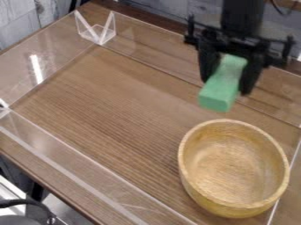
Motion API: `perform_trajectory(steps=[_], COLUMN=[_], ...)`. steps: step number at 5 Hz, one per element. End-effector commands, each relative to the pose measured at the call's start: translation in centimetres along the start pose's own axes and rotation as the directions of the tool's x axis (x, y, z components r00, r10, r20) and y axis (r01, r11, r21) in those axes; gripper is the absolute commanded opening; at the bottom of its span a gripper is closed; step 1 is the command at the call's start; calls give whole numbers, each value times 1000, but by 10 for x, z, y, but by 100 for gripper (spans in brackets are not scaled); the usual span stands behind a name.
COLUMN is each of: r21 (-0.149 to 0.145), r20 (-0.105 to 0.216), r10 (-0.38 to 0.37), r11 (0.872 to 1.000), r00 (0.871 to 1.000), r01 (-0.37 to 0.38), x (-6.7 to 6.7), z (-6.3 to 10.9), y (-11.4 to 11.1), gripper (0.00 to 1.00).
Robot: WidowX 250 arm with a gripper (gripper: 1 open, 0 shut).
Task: Remove the green block from inside the brown bowl and put it on the table
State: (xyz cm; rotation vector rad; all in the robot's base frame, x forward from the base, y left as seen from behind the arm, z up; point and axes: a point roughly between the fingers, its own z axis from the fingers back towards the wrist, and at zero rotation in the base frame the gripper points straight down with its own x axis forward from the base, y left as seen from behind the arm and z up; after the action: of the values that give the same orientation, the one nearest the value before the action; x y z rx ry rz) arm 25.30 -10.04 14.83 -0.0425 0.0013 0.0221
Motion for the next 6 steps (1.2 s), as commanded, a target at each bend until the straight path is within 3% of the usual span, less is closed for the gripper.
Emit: perform_trajectory(steps=[1, 3, 6], r21=[-29, -26, -31], r20=[89, 111, 133], r10=[-21, -16, 5], r11=[999, 999, 1000], r00=[996, 994, 991], r01=[24, 19, -1], x=[-8, -10, -5], z=[11, -9, -16], y=[-14, -14, 3], gripper=[0, 0, 0])
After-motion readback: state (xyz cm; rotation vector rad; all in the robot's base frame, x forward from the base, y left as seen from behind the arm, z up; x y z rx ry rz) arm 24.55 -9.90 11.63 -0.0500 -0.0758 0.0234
